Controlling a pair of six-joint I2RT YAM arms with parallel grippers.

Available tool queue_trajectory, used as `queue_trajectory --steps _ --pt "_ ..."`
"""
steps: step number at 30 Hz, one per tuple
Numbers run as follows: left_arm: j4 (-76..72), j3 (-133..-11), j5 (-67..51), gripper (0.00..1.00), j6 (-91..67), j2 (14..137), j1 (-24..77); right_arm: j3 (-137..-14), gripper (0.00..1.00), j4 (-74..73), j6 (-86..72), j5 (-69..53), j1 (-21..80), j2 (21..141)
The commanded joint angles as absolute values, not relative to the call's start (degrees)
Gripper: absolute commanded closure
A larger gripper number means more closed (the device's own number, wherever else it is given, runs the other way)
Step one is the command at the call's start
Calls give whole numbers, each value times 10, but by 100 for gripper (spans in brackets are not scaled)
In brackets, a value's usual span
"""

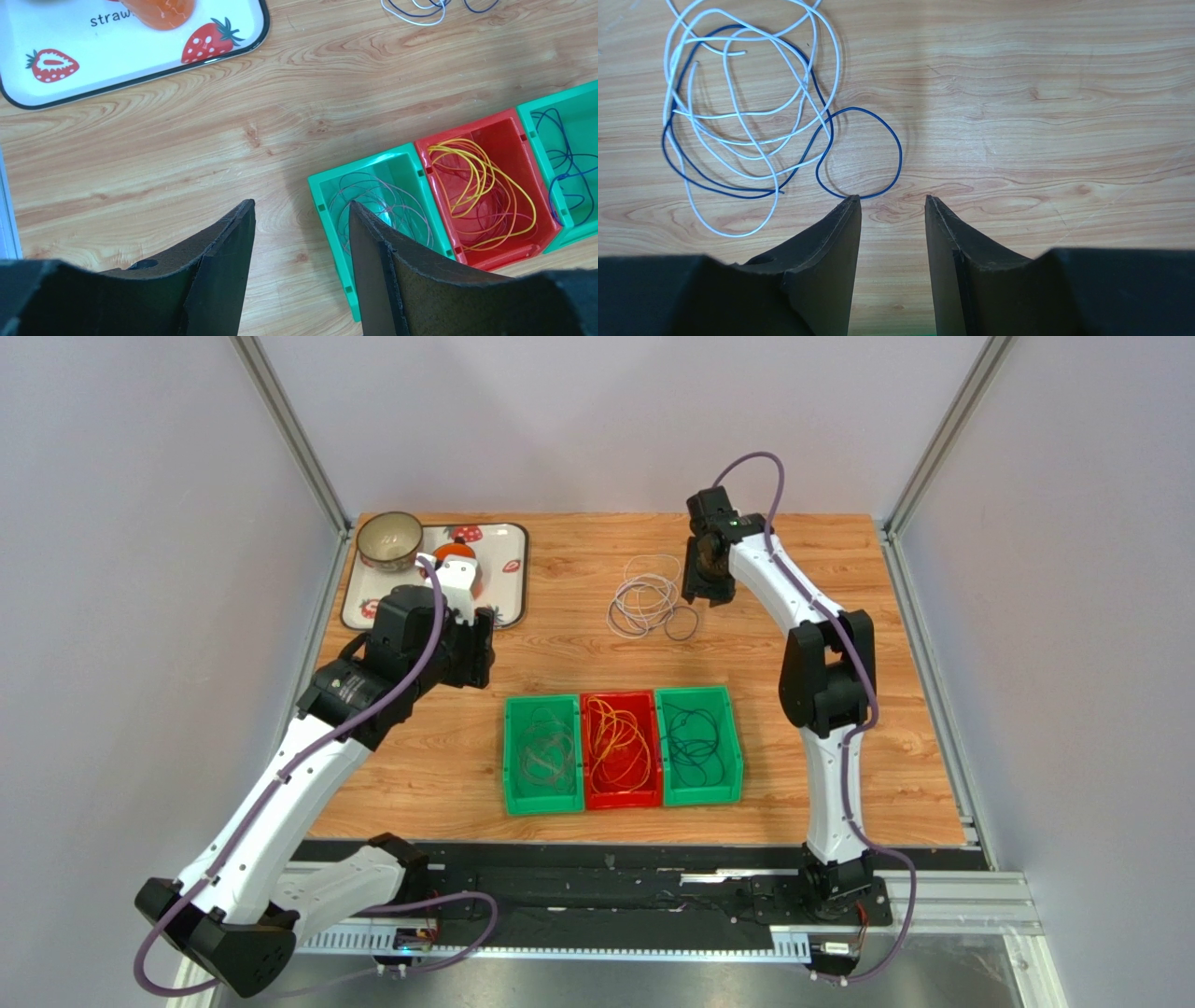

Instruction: Untangle the cables

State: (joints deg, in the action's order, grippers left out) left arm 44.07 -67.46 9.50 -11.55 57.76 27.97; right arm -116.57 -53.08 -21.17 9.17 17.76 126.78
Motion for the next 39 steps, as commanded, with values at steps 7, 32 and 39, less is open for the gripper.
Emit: queue_trajectory --steps 7,32,39 --pt "423 -673 89 40 -104 584 276 -1201 58 -519 -210 108 178 1326" --pt "424 -672 102 41 -100 592 276 -1274 99 -525 -232 104 177 1405" --pt "424 -672 98 41 -100 591 275 -1273 100 -526 -222 98 177 1352"
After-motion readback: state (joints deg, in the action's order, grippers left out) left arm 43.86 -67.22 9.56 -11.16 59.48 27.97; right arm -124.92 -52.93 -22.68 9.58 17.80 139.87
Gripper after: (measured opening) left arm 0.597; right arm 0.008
